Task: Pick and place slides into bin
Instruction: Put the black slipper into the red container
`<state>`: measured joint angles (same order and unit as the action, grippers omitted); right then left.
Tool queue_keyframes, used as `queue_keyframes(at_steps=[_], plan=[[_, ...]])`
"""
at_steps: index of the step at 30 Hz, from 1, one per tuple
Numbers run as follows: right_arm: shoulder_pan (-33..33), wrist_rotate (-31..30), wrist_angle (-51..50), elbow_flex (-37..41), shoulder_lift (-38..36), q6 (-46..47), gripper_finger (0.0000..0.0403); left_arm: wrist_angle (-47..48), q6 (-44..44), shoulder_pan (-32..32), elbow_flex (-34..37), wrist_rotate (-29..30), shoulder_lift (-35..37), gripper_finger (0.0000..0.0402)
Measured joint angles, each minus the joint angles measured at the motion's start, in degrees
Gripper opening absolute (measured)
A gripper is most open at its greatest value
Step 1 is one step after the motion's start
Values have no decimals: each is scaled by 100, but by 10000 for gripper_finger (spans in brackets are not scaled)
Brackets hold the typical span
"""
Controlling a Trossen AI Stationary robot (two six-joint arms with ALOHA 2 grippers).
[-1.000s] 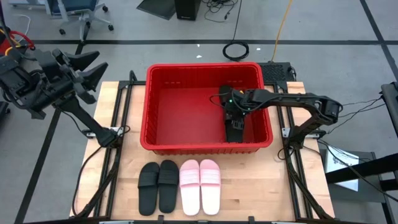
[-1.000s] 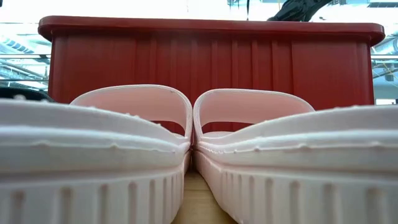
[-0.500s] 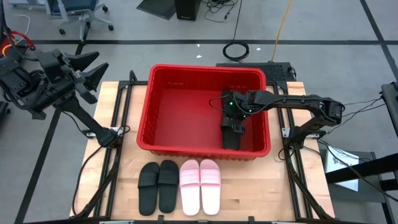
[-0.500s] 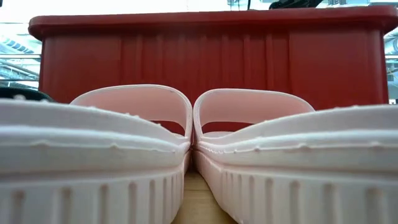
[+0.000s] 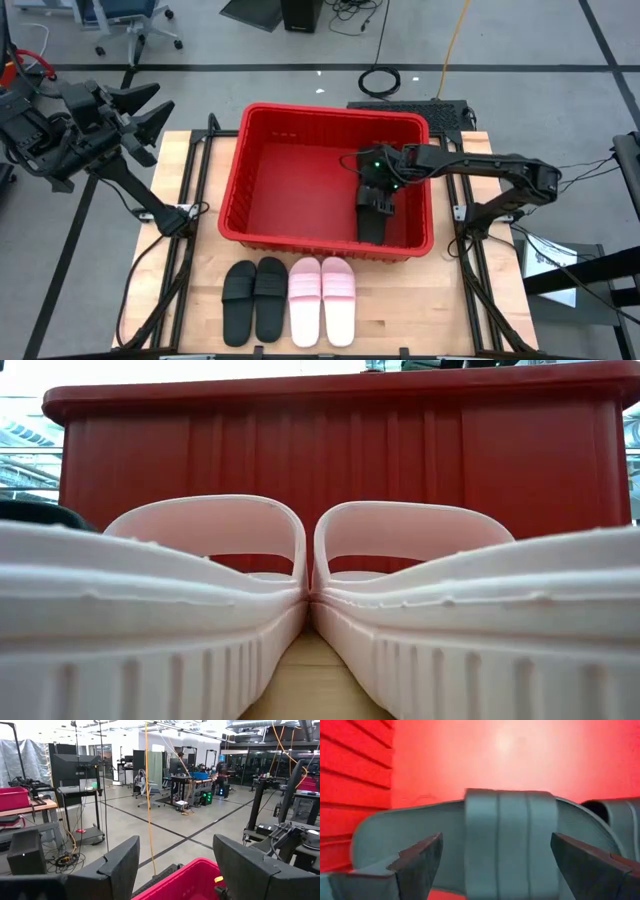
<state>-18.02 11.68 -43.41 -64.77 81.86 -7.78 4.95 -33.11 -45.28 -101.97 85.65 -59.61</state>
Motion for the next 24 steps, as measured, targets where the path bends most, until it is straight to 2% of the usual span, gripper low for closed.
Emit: queue_keyframes(at_steps=[3, 9, 17, 24], plan=[[2, -46, 67, 0, -198, 24, 361, 0, 0, -1, 0, -2, 0, 255], [-297, -1023, 209, 0, -329, 124, 360, 0, 1, 0, 0, -7, 2, 255], [-934, -1170, 307, 0, 326, 235, 339, -2, 16, -2, 0, -7, 2, 255], [-1026, -1029, 398, 2, 1075, 62, 337, 0, 40, -2, 0, -9, 0, 255]])
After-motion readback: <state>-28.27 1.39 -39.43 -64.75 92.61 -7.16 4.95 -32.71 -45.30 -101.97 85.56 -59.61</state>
